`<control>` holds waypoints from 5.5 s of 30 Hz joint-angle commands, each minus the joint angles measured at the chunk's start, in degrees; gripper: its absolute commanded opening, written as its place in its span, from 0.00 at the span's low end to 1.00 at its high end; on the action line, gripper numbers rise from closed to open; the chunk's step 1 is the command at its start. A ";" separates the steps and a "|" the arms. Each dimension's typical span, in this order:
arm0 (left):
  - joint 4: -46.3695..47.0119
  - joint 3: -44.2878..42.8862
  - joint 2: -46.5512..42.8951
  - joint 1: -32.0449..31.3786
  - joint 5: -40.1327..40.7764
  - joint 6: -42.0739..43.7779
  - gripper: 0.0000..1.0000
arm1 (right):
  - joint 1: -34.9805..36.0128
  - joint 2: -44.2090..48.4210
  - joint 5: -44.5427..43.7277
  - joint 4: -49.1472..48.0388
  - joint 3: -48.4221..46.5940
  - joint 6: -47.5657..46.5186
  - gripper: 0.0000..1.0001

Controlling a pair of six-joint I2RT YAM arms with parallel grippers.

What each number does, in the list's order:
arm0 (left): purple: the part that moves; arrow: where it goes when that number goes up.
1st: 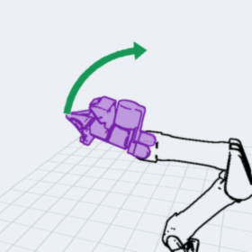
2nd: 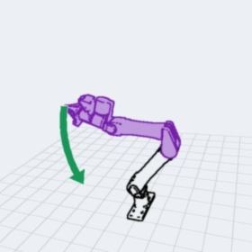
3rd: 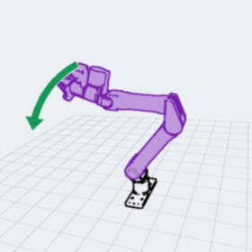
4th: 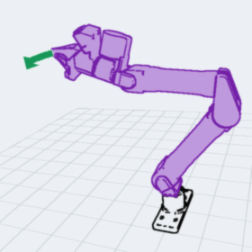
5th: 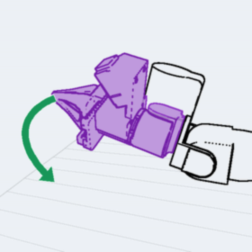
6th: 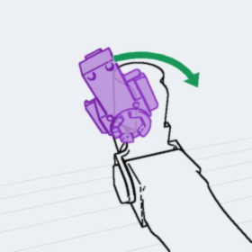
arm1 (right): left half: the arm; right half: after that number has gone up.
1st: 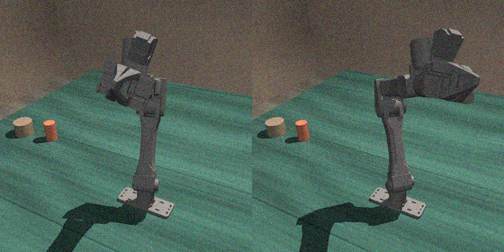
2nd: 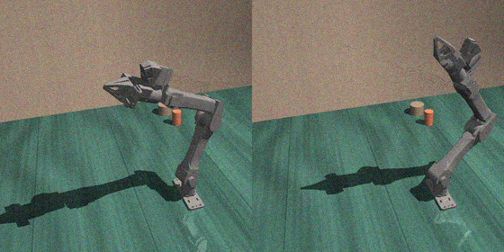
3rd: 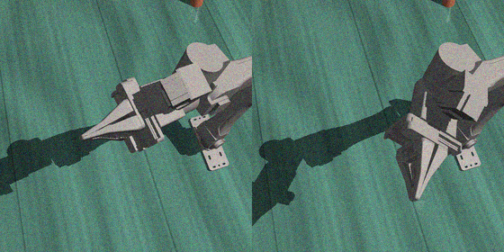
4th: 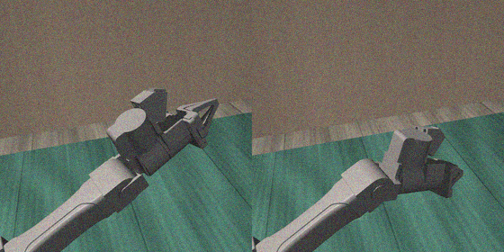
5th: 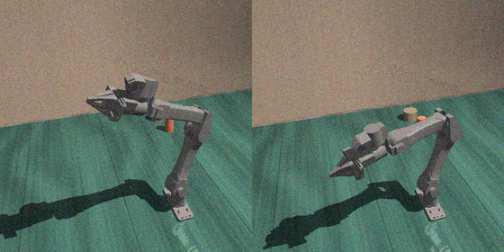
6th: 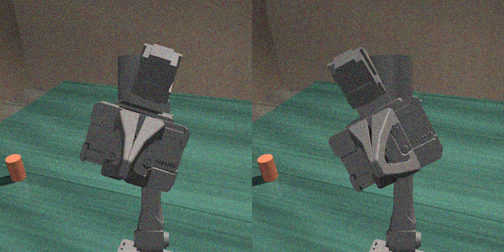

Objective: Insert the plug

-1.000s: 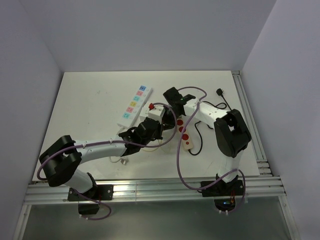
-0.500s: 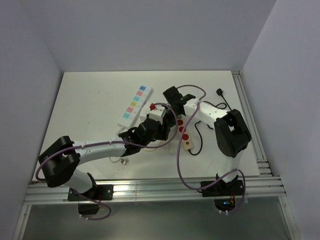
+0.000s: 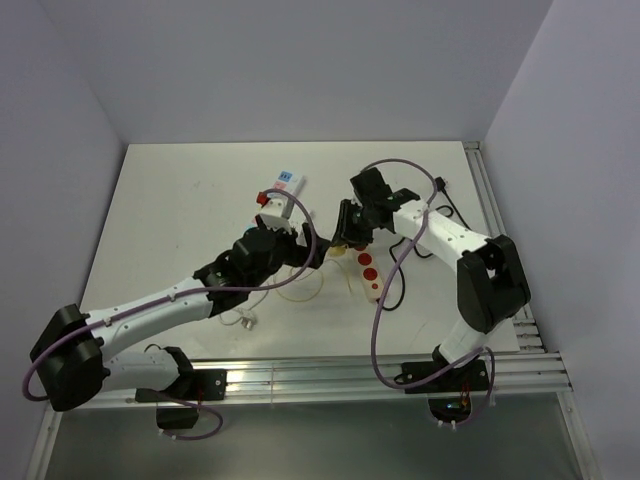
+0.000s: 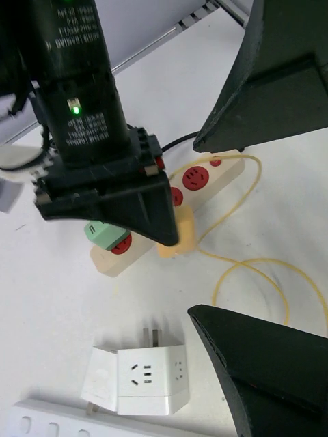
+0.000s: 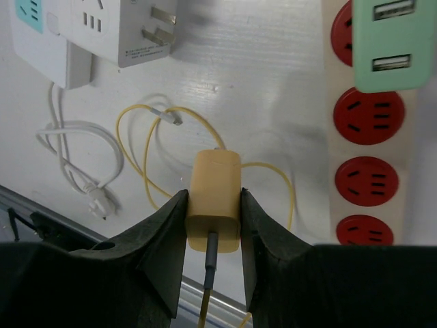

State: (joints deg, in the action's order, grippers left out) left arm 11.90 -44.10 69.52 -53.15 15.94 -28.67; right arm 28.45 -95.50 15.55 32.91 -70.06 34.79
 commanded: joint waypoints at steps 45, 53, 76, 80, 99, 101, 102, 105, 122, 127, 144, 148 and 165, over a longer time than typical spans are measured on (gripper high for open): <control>5.24 -4.08 24.53 4.72 -30.18 -7.90 0.48 | -3.40 -2.93 -11.86 16.49 -7.28 -28.10 0.00; 4.36 -0.29 18.56 4.28 -31.59 -8.60 0.03 | -5.51 -5.30 -8.87 17.28 -9.21 -29.86 0.00; 1.72 0.50 16.44 1.29 -29.57 -8.78 0.00 | -5.86 -2.41 -7.02 19.12 -10.01 -29.86 0.00; 1.55 -0.20 16.70 1.03 -29.57 -8.78 0.00 | -5.86 -1.44 -7.03 18.77 -8.78 -29.60 0.00; 0.40 -1.25 17.14 0.06 -28.34 -8.69 0.00 | -5.95 -5.65 -9.22 18.86 -8.34 -29.25 0.00; 0.32 -1.34 17.15 0.06 -28.25 -8.69 0.00 | -5.86 -6.18 -9.57 18.95 -8.51 -29.25 0.00; 0.32 -1.34 17.14 0.06 -28.25 -8.69 0.00 | -5.95 -6.71 -9.75 18.95 -8.60 -29.25 0.00; 0.23 -1.43 16.88 0.06 -28.07 -8.60 0.00 | -5.86 -7.06 -9.49 19.04 -9.04 -29.25 0.00; -0.65 -2.22 17.85 0.06 -27.11 -7.90 0.00 | -5.77 -13.48 -12.56 20.18 -11.41 -28.64 0.00; -0.91 -2.49 18.11 0.06 -27.11 -7.72 0.00 | -5.24 -12.43 -13.27 18.43 -9.40 -27.58 0.00; -1.27 -2.49 18.29 -0.03 -26.93 -7.72 0.00 | -1.64 -13.05 -15.83 16.94 -8.26 -26.07 0.00; -1.09 -2.49 18.37 -0.03 -27.11 -7.81 0.00 | -4.62 -10.84 -10.63 15.61 -6.84 -27.49 0.00; -2.67 -2.58 17.41 -0.03 -24.74 -7.81 0.03 | -1.82 -12.34 -18.98 16.67 -6.49 -23.89 0.00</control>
State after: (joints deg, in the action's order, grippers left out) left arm 8.75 -45.34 88.51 -52.77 -10.17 -37.12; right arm 26.11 -105.25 -0.60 50.50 -79.37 10.20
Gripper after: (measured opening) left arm 0.029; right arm 0.396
